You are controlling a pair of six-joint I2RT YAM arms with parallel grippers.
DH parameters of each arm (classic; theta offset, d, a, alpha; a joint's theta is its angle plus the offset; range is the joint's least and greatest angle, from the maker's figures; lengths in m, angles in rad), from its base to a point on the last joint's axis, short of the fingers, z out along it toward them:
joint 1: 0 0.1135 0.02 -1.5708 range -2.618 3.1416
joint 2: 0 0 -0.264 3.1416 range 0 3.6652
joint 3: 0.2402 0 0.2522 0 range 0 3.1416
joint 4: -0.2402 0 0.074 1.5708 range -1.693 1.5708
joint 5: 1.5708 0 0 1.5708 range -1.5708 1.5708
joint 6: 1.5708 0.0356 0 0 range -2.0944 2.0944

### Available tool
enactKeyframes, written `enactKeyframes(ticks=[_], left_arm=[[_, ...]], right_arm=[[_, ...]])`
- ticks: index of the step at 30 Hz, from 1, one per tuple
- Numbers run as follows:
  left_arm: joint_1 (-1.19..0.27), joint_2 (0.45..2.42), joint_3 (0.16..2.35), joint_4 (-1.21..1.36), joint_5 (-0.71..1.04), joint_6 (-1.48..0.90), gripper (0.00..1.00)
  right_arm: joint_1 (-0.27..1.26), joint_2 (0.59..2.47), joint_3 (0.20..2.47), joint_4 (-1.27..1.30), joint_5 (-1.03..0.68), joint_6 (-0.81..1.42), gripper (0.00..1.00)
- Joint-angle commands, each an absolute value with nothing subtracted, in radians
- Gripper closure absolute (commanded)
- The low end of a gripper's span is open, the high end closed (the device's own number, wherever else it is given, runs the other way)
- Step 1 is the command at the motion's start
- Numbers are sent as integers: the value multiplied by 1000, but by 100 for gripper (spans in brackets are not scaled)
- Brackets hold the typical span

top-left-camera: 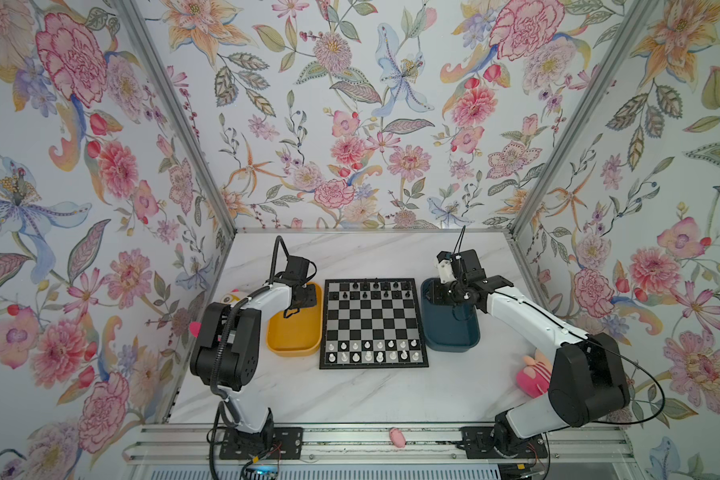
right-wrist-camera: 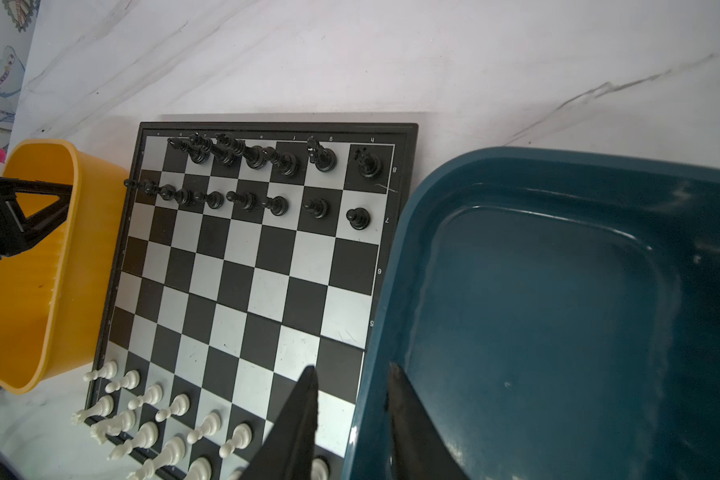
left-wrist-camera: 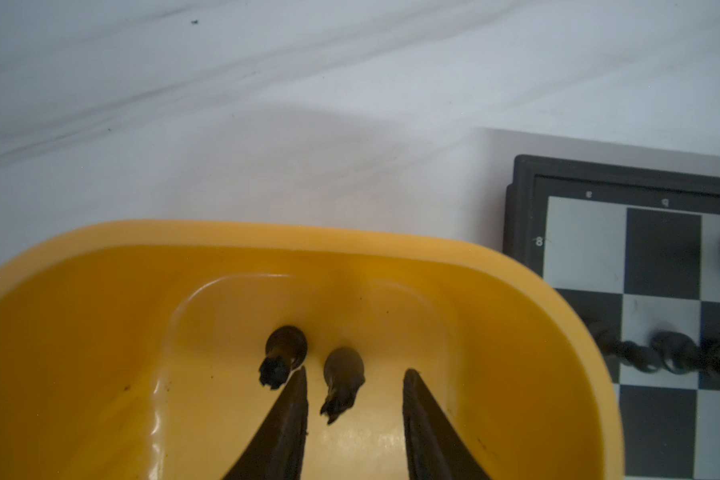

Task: Set up the chess pieces on the board
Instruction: 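Lower the open left gripper around a black piece in the yellow tray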

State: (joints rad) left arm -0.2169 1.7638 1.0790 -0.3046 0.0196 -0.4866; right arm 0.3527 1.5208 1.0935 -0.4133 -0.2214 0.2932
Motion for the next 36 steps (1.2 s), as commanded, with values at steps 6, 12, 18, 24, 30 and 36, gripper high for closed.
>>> enactKeyframes(ticks=[6,12,18,24,30,36], left_arm=[[-226,1800,1115,-299,17,-471,66],[-227,1804,1116,-300,14,-470,69],[-226,1807,1117,-309,14,-470,72],[-228,1801,1109,-317,3,-472,71],[-228,1794,1103,-330,-3,-472,70],[-228,1790,1093,-339,-4,-472,71]], right_arm=[[352,1534,1078,-399,-229,308,70],[352,1530,1072,-397,-225,308,70],[353,1531,1072,-398,-225,310,70],[351,1532,1071,-397,-227,309,70],[353,1532,1069,-397,-229,310,70],[352,1535,1067,-395,-232,311,70]])
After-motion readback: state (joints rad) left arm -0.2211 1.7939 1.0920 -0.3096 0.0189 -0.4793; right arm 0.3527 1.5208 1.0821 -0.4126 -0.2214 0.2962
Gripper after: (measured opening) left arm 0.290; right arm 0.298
